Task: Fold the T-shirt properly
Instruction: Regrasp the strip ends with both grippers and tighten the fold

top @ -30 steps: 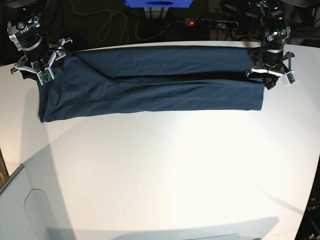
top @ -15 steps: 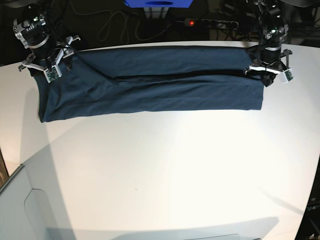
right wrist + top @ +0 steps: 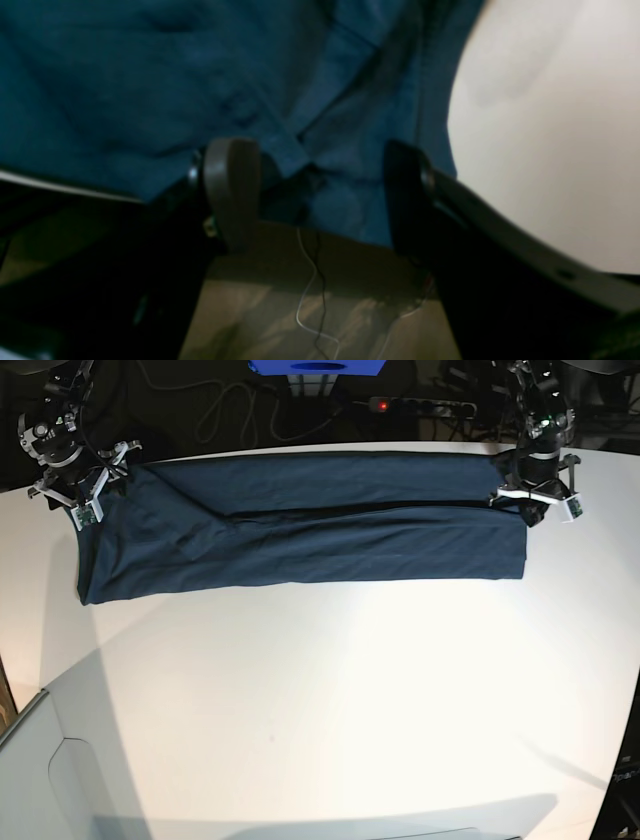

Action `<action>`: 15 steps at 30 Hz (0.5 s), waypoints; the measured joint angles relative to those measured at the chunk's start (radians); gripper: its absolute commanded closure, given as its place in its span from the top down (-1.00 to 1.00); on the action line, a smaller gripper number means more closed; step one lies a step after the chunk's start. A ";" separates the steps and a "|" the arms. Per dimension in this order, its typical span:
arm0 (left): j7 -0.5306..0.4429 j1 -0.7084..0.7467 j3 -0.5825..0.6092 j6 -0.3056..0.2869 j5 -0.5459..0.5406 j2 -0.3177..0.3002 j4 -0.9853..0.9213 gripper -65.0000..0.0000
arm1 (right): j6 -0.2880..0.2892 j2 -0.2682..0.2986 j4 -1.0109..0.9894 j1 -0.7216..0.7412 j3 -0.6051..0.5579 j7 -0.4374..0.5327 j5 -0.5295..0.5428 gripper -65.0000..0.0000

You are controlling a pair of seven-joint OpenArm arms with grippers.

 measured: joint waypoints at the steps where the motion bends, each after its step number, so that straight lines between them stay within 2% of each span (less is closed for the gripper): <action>1: 0.000 0.000 0.000 0.000 0.000 0.000 0.000 -1.00 | 0.000 0.001 0.000 0.002 0.006 0.003 0.004 0.12; 9: 0.000 0.000 0.000 0.000 0.000 0.000 0.000 -1.00 | 0.000 0.014 0.007 -0.001 0.011 0.003 0.004 0.12; 15: 0.000 0.000 0.000 0.000 0.000 0.000 0.000 -1.00 | 0.000 0.008 0.095 -0.003 0.011 0.003 0.005 0.12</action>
